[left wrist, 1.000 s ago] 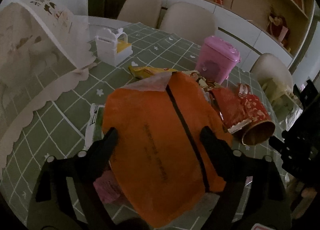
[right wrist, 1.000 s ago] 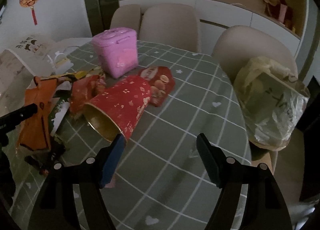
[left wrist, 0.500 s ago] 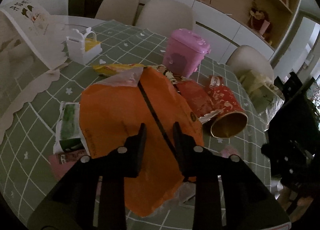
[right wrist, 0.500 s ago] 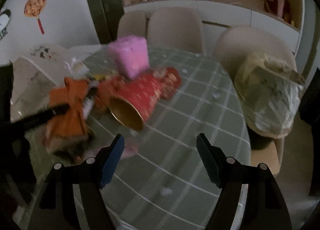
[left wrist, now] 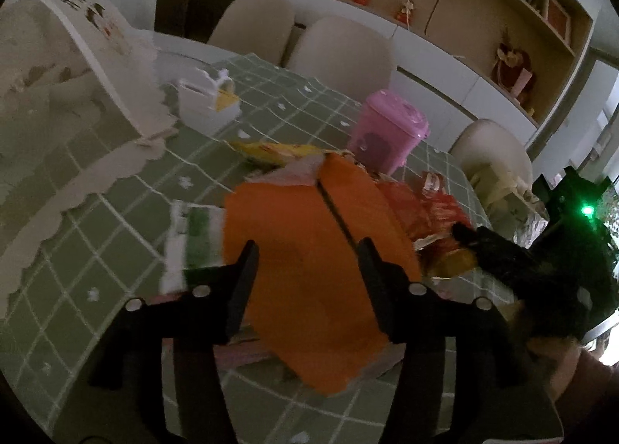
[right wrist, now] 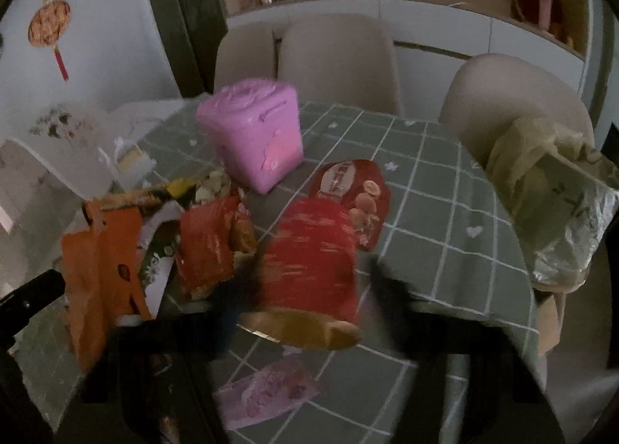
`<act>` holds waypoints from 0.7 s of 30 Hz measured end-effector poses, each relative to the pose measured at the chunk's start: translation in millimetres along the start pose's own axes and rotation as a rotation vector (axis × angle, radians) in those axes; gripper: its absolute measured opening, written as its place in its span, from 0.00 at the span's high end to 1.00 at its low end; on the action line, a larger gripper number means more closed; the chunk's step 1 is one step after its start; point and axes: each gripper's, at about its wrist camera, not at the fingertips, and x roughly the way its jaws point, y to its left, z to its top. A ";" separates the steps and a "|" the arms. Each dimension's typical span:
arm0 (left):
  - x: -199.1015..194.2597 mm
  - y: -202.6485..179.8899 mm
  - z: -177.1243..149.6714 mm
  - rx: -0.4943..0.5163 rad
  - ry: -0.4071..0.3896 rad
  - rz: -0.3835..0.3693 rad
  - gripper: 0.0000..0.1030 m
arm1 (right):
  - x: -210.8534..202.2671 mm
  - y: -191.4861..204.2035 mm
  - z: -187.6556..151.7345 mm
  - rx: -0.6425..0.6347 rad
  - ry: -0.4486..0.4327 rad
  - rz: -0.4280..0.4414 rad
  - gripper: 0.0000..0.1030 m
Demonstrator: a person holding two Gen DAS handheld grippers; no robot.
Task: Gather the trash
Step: 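Grasp the red paper can with the right tool and lift it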
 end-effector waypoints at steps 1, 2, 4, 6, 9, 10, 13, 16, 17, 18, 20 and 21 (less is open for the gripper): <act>-1.6 3.7 -0.8 0.000 -0.005 0.005 0.49 | -4.6 -3.7 1.0 0.001 -0.006 -0.009 0.65; -2.5 7.3 -1.5 -0.004 -0.008 0.007 0.49 | -10.9 -8.9 2.0 0.001 -0.019 -0.020 0.70; -2.2 19.2 -4.5 -0.040 -0.012 0.015 0.49 | -15.0 -15.7 2.1 -0.012 -0.008 -0.028 0.75; 0.7 30.0 -7.3 -0.098 -0.006 0.012 0.49 | -16.1 -22.4 0.8 -0.011 0.013 -0.004 0.75; 8.3 42.1 -14.2 -0.184 0.026 -0.020 0.49 | -28.2 -30.4 -3.3 -0.002 -0.021 0.011 0.75; 11.2 42.3 -16.8 -0.193 0.037 -0.031 0.49 | -31.3 -32.5 -5.5 0.000 -0.036 0.011 0.73; 20.0 33.8 -19.3 -0.181 0.058 -0.045 0.49 | -30.4 -37.0 -10.1 0.005 -0.039 0.015 0.66; 30.6 20.6 -17.4 -0.169 0.075 -0.058 0.49 | -25.5 -39.4 -12.6 0.018 -0.024 0.027 0.58; 34.4 16.1 -16.4 -0.167 0.085 -0.066 0.49 | -22.7 -40.0 -12.8 0.021 -0.019 0.021 0.55; 37.7 12.2 -15.0 -0.164 0.092 -0.072 0.52 | -21.1 -40.3 -13.1 0.023 -0.013 0.017 0.51; 43.4 3.8 -10.9 -0.157 0.108 -0.073 0.72 | -16.9 -43.3 -13.2 0.032 -0.007 0.019 0.47; 44.0 1.5 -9.3 -0.152 0.110 -0.072 0.75 | -16.7 -46.1 -13.6 0.034 -0.010 0.021 0.43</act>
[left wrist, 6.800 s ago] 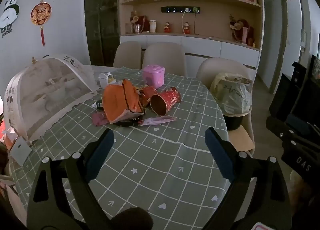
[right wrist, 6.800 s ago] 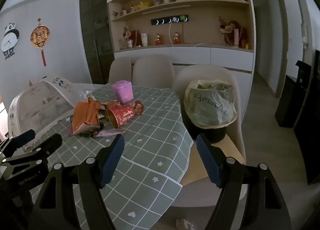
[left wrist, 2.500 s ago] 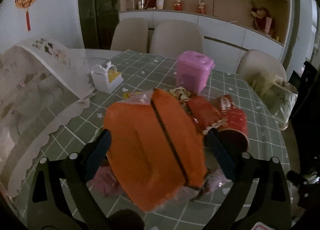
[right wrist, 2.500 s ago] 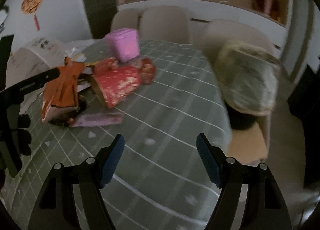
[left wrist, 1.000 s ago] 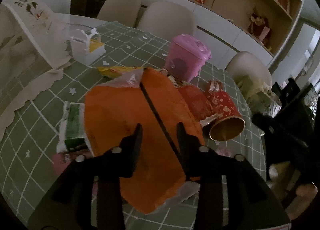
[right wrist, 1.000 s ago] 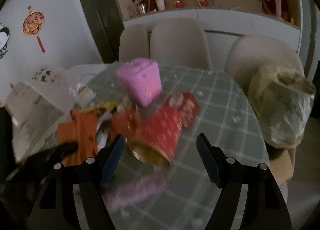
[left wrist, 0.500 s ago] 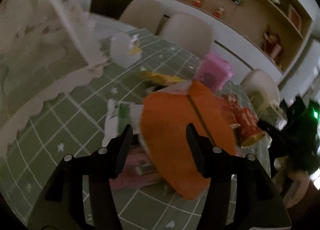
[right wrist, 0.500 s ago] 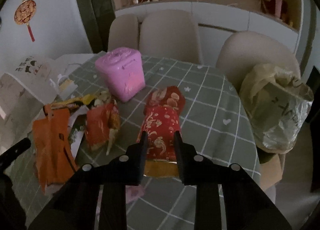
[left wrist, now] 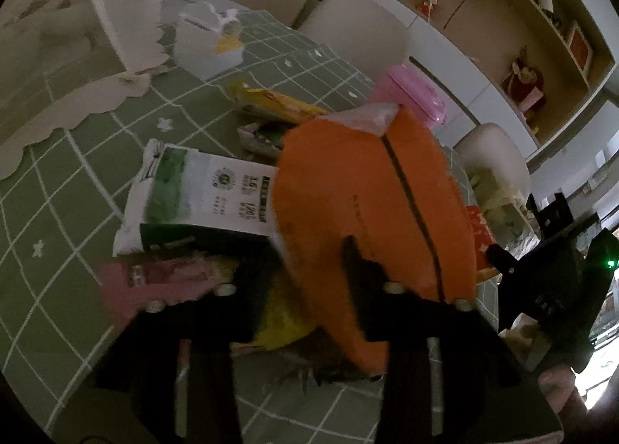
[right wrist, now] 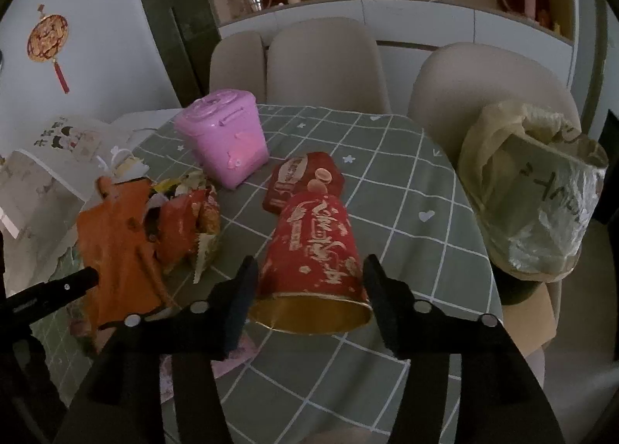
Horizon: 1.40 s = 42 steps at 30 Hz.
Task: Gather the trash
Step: 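Grasp the red paper can with the right tool and lift it, then carry the orange bag in the left tool while the right tool carries the red can into the trash bag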
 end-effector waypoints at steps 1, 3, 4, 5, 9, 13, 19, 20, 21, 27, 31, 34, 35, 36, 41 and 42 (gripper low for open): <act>-0.4 -3.2 1.1 0.011 -0.003 0.006 0.83 | -0.6 -3.0 -0.1 -0.003 -0.018 0.007 0.39; -3.2 -7.8 1.9 0.036 -0.012 0.013 0.90 | 0.9 -7.7 -0.4 -0.007 -0.034 0.030 0.37; -5.5 -9.3 2.1 0.047 -0.018 0.009 0.92 | 5.1 -10.2 -0.3 -0.008 -0.014 0.040 0.37; -7.5 -10.2 2.4 0.054 -0.023 0.006 0.92 | 9.3 -10.8 -0.3 -0.010 0.002 0.041 0.37; -15.2 -13.6 3.3 0.073 -0.038 -0.001 0.94 | 28.9 -9.6 2.6 -0.071 0.069 0.027 0.37; -18.8 -15.8 1.8 0.077 -0.038 -0.008 0.77 | 16.2 -10.4 9.7 -0.065 0.031 0.040 0.48; 0.1 -11.6 4.0 0.013 -0.024 0.048 0.56 | -9.2 -20.9 6.8 -0.062 0.022 0.048 0.50; 3.4 -12.2 5.0 -0.002 -0.023 0.049 0.56 | -11.8 -21.8 5.7 -0.066 0.023 0.049 0.50; 6.9 -14.1 5.8 -0.009 -0.015 0.056 0.59 | -15.0 -23.1 4.2 -0.075 0.026 0.054 0.50; -13.4 -38.0 11.4 0.024 -0.041 0.126 0.98 | -44.5 -32.1 8.1 -0.116 0.004 0.101 0.51; -63.0 -75.1 16.5 0.121 -0.136 0.136 0.99 | -69.0 -41.1 22.6 -0.150 -0.033 0.129 0.51; -84.8 -93.0 21.1 0.133 -0.188 0.120 0.99 | -81.0 -48.4 34.2 -0.175 -0.045 0.147 0.52; -88.6 -97.8 22.7 0.133 -0.198 0.114 0.99 | -84.3 -51.7 37.8 -0.180 -0.046 0.151 0.51; -93.3 -106.8 24.9 0.139 -0.214 0.107 0.99 | -89.0 -54.6 40.3 -0.184 -0.049 0.152 0.51; -96.5 -154.5 40.2 0.171 -0.268 0.051 0.99 | -112.5 -86.6 60.3 -0.197 -0.078 0.134 0.51; -95.8 -163.4 42.6 0.175 -0.276 0.037 0.99 | -116.2 -92.9 63.6 -0.200 -0.084 0.130 0.51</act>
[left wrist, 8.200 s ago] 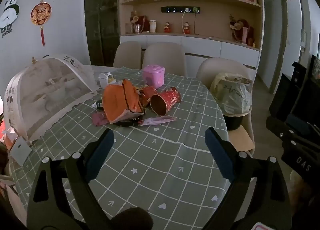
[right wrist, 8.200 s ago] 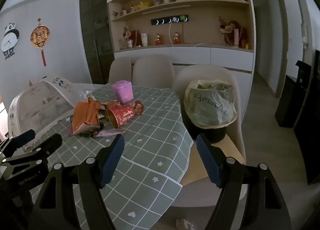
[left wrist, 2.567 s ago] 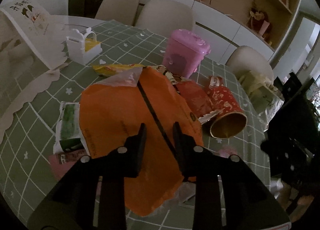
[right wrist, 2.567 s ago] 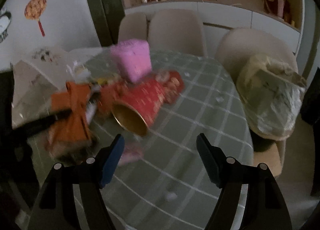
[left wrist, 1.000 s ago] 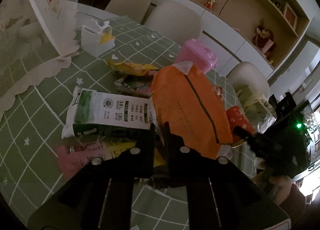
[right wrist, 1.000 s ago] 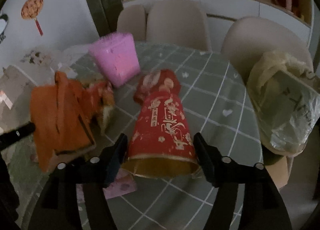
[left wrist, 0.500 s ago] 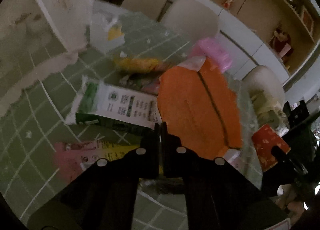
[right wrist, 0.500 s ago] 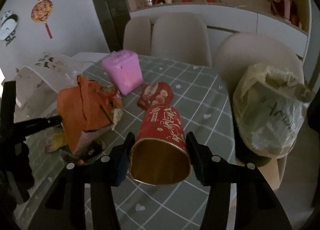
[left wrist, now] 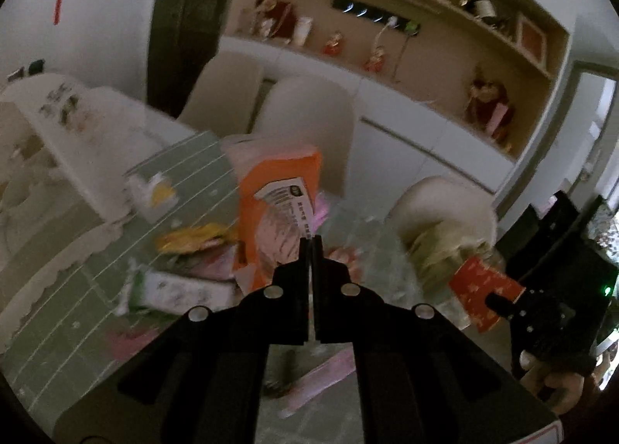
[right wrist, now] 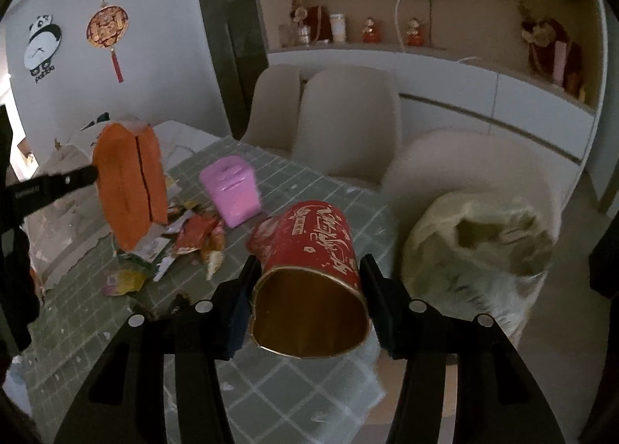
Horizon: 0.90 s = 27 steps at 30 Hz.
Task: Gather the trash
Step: 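Carry the orange bag in the left tool while the right tool carries the red can into the trash bag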
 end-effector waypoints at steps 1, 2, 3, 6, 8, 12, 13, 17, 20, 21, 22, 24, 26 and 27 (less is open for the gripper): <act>3.0 -12.8 6.5 0.003 -0.012 -0.020 0.99 | -5.4 -8.0 3.0 -0.005 -0.007 -0.007 0.51; 6.9 -25.1 11.5 0.007 -0.020 -0.039 0.99 | -11.3 -16.7 6.7 -0.010 -0.016 -0.017 0.52; 10.4 -36.9 16.1 0.015 -0.027 -0.058 0.99 | -18.8 -31.6 12.3 -0.013 -0.029 -0.035 0.52; 30.4 -85.3 31.8 0.057 -0.042 -0.124 0.99 | -34.0 -70.5 24.4 0.001 -0.055 -0.077 0.51; 42.4 -111.2 38.8 0.066 -0.036 -0.170 0.99 | -42.0 -97.4 31.3 0.018 -0.070 -0.105 0.52; 80.3 -174.5 47.5 0.084 0.004 -0.293 0.99 | -53.0 -163.0 40.6 0.067 -0.089 -0.164 0.51; 87.9 -186.7 47.6 0.087 0.018 -0.316 0.99 | -54.2 -176.4 42.1 0.079 -0.091 -0.177 0.51; 131.8 -235.7 43.5 0.080 0.098 -0.410 0.99 | -49.5 -229.3 45.9 0.121 -0.087 -0.210 0.51; 170.0 -266.6 37.5 0.076 0.160 -0.454 0.99 | -40.3 -257.7 48.2 0.136 -0.075 -0.221 0.52; 181.7 -275.3 35.0 0.079 0.182 -0.462 0.99 | -37.9 -264.2 48.6 0.141 -0.072 -0.221 0.51; 198.6 -283.8 29.4 0.079 0.220 -0.474 0.99 | -36.3 -271.1 49.1 0.147 -0.072 -0.220 0.51; 223.9 -295.5 18.3 0.074 0.290 -0.481 0.99 | -32.0 -284.6 51.2 0.158 -0.073 -0.212 0.51; 257.1 -302.0 -1.6 0.060 0.388 -0.446 0.99 | -24.5 -294.8 54.3 0.166 -0.066 -0.192 0.51; 266.5 -302.0 -8.6 0.057 0.419 -0.431 0.99 | -20.6 -297.2 55.8 0.165 -0.060 -0.178 0.51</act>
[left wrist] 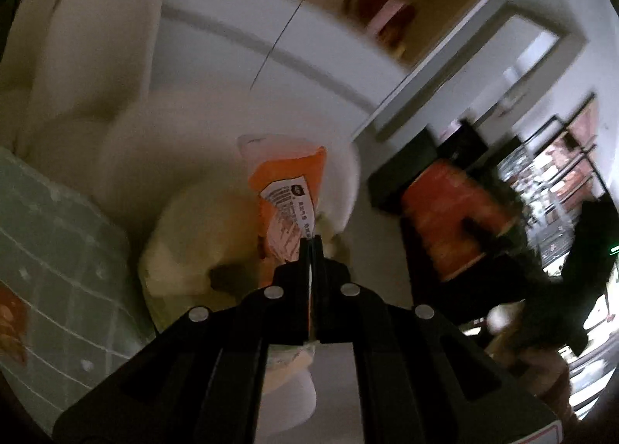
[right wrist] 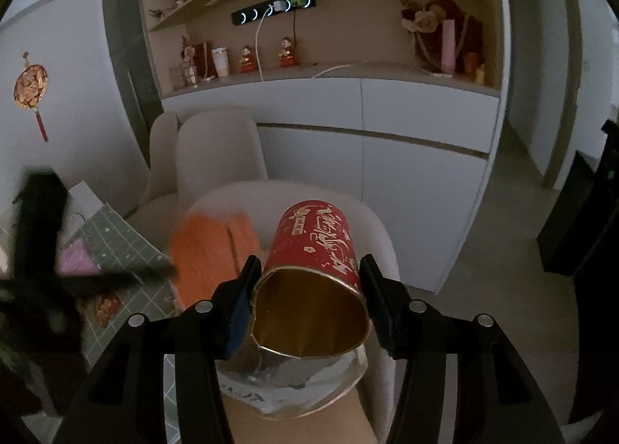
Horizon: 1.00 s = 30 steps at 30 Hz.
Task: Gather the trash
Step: 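Carry the orange bag in the left tool while the right tool carries the red can into the trash bag, then open both tools over the trash bag and withdraw toward the table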
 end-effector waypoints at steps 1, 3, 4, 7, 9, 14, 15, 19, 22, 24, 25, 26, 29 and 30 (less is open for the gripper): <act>14.5 7.5 -3.4 -0.009 0.039 0.027 0.99 | 4.6 -0.3 1.2 -0.003 0.008 0.013 0.52; 27.6 14.8 -7.6 0.000 0.073 0.068 0.99 | 16.8 2.5 3.6 -0.015 0.031 0.045 0.52; 32.2 19.0 -8.6 0.006 0.088 0.093 0.99 | 22.5 5.6 4.7 -0.022 0.041 0.061 0.52; 30.4 26.3 -8.8 -0.002 0.098 0.124 0.97 | 44.7 19.2 8.9 -0.041 0.072 0.117 0.52; 24.8 29.6 -7.5 0.002 0.093 0.136 0.89 | 64.4 30.9 11.2 -0.037 0.106 0.167 0.52; -3.8 34.9 -8.8 0.044 0.035 0.194 0.70 | 126.1 66.1 3.8 -0.061 0.234 0.259 0.52; -11.0 36.3 -10.3 0.045 0.018 0.207 0.69 | 139.0 70.5 -1.2 -0.068 0.272 0.265 0.51; -40.2 43.8 -21.0 0.016 -0.070 0.245 0.61 | 175.2 75.8 -26.2 -0.094 0.388 0.236 0.51; -54.9 50.5 -31.7 0.001 -0.105 0.285 0.60 | 189.7 72.1 -41.1 -0.102 0.456 0.198 0.51; -61.2 55.1 -38.9 -0.012 -0.115 0.309 0.60 | 193.6 70.6 -49.9 -0.129 0.483 0.150 0.51; -64.3 58.7 -42.4 -0.030 -0.121 0.320 0.60 | 194.3 69.6 -51.9 -0.132 0.493 0.142 0.51; -66.3 62.0 -43.8 -0.037 -0.122 0.323 0.60 | 194.9 67.8 -53.1 -0.131 0.502 0.133 0.51; -71.8 69.5 -53.6 -0.063 -0.126 0.330 0.56 | 187.3 61.7 -55.0 -0.114 0.483 0.121 0.48; -71.7 71.7 -54.4 -0.066 -0.128 0.331 0.55 | 183.6 61.2 -56.3 -0.105 0.470 0.128 0.47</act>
